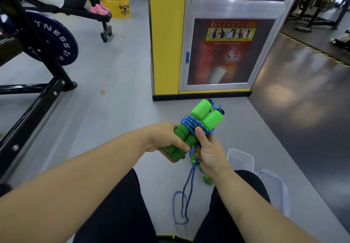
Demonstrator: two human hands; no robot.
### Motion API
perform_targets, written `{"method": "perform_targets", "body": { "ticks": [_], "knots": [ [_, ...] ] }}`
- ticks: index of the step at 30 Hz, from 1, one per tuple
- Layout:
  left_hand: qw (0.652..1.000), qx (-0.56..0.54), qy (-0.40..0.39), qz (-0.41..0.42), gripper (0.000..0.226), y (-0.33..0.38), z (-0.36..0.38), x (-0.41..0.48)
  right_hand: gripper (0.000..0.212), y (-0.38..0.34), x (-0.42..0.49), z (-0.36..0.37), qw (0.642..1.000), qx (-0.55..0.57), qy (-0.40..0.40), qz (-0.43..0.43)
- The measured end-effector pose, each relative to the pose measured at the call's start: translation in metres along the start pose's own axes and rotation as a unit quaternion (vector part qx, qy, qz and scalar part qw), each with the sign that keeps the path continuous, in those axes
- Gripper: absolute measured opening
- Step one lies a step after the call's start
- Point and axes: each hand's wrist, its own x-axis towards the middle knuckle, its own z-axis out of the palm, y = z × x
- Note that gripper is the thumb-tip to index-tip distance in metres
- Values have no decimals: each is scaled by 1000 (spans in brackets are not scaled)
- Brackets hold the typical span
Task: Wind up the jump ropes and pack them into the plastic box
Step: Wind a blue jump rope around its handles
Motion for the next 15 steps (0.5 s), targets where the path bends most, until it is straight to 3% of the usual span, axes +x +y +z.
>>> {"method": "perform_targets", "body": {
  "ticks": [6,11,13,15],
  "knots": [
    [999,-2,30,19,25,0,-1,4,29,-6,5,-8,997,-63,-29,34],
    [983,44,173,47,28,0,-20,4,18,0,9,-32,961,-264,-56,67],
    [948,186,256,42,30,-1,-32,4,19,-2,6,-40,924,-370,-76,61],
    [868,380,319,1,31,1,-40,2,22,-7,2,-44,862,-495,-99,40]
  ]
}}
